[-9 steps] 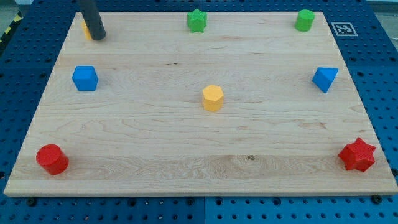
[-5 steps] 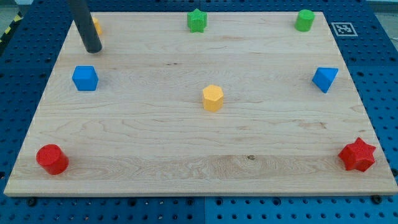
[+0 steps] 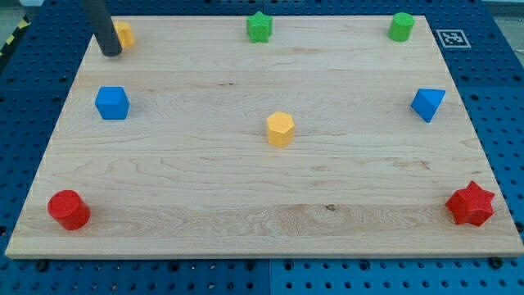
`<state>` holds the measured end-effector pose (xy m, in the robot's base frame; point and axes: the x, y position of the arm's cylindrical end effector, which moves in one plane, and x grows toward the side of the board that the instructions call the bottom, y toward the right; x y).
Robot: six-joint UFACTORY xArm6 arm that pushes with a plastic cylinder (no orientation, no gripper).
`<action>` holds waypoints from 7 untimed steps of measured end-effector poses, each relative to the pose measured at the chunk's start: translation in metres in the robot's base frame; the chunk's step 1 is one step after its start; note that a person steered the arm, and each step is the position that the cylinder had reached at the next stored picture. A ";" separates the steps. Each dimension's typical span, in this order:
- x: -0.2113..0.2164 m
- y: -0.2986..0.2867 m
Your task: Slide the yellow heart to the parallel left of the green star
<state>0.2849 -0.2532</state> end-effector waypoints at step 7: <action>0.040 0.055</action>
